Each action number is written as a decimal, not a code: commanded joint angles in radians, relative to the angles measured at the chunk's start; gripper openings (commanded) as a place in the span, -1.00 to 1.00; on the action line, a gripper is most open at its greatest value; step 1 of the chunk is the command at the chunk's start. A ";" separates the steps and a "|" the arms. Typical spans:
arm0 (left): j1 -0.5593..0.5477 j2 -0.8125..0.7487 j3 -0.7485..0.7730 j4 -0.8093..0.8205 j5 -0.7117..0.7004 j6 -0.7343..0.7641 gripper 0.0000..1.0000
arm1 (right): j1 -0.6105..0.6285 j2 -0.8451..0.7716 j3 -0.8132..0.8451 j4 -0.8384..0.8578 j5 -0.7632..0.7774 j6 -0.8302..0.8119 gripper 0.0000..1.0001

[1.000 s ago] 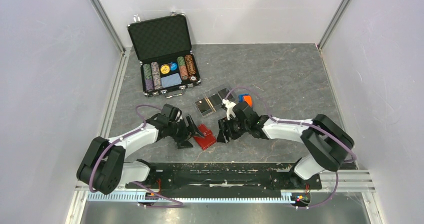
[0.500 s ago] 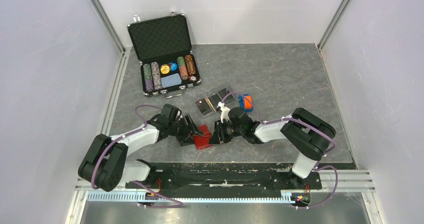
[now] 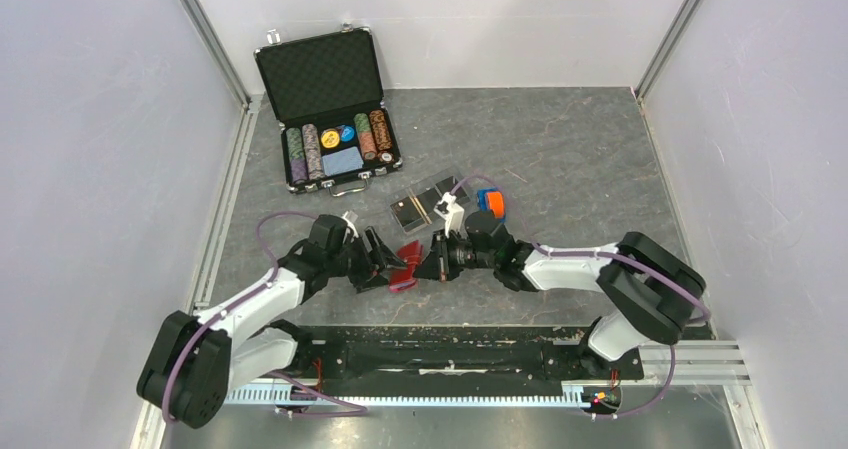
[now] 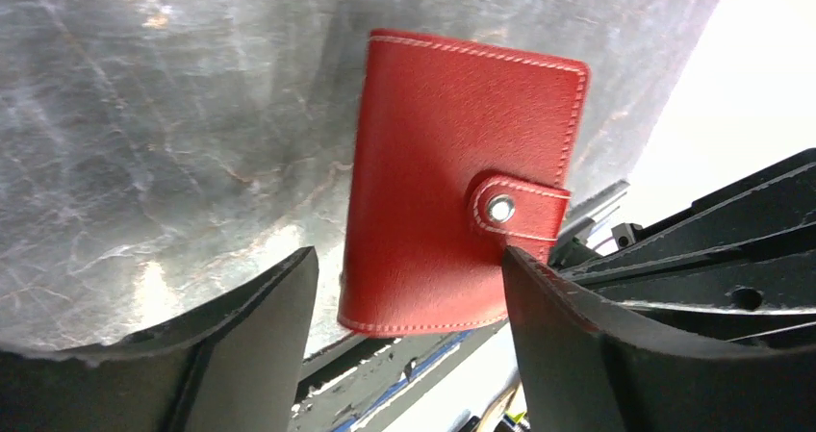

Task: Put the credit cards into the card holder
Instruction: Open the card holder at the center of the board.

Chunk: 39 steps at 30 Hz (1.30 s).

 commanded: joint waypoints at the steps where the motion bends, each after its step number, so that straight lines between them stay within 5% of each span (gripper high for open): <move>1: -0.006 -0.079 0.013 -0.020 0.019 0.022 0.61 | 0.006 -0.109 0.032 -0.015 0.065 -0.012 -1.00; 13: 0.004 -0.233 -0.029 0.127 0.077 -0.105 0.82 | -0.047 -0.289 0.018 -0.085 0.093 -0.009 -1.00; 25: 0.008 -0.190 -0.070 0.606 0.275 -0.413 0.95 | -0.173 -0.435 0.019 -0.063 -0.042 0.017 -1.00; 34: 0.008 -0.084 -0.037 0.776 0.268 -0.507 0.87 | -0.184 -0.435 0.018 0.070 -0.128 0.110 -1.00; 39: 0.008 -0.060 -0.069 0.882 0.212 -0.580 0.52 | -0.184 -0.433 0.012 0.110 -0.134 0.141 -1.00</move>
